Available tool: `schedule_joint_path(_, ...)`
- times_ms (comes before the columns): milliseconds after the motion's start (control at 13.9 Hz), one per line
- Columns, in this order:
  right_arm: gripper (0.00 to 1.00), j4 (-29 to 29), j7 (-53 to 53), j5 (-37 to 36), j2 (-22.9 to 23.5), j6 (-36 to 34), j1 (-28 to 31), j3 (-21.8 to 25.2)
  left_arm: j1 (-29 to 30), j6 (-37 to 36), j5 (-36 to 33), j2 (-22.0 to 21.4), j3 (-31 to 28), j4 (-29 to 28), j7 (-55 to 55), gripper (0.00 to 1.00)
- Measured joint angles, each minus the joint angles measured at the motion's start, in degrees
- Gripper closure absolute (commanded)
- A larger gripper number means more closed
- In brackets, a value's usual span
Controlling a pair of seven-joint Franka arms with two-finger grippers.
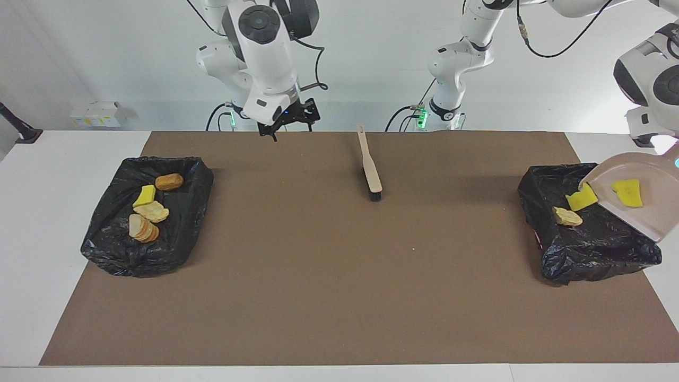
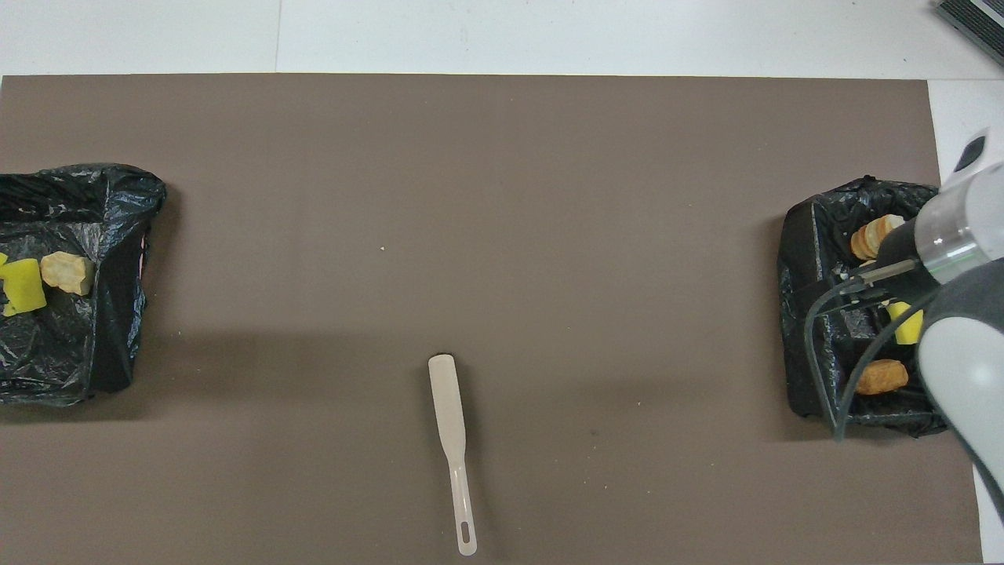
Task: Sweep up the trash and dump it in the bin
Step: 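Tip the dustpan over the bin with the left gripper to dump it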
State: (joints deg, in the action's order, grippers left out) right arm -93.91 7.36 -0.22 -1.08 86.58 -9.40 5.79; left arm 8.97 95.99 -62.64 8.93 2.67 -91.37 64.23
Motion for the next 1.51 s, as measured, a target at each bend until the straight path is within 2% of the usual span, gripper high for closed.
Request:
schedule_joint_path(216,0.0,1.1,0.0,0.0,0.0,0.3,2.1,1.8,-0.3,0.8,-2.8,0.0,0.0,0.1,0.4,1.0)
schedule_joint_path(432,0.0,1.2,0.2,-0.2,0.2,3.6,4.1,2.3,-0.4,3.0,-5.6,0.0,0.0,0.2,1.1,1.0)
schedule_joint_path(792,0.0,1.7,5.9,-2.0,0.8,4.8,7.3,2.4,-0.6,4.4,-7.8,0.0,0.0,0.2,3.4,1.0)
schedule_joint_path(936,0.0,2.3,3.3,-2.0,0.8,4.4,7.2,2.1,-2.5,3.4,-4.2,0.0,0.1,0.2,1.1,1.0)
schedule_joint_path(1151,0.0,3.9,-3.9,-1.0,0.6,1.9,5.8,0.9,-4.8,-0.7,5.5,0.0,0.1,0.1,-6.5,1.0)
schedule_joint_path(1511,0.0,4.0,-5.0,-0.9,0.5,1.7,5.3,0.7,-4.9,-3.1,9.9,0.1,-0.2,0.4,-7.9,1.0)
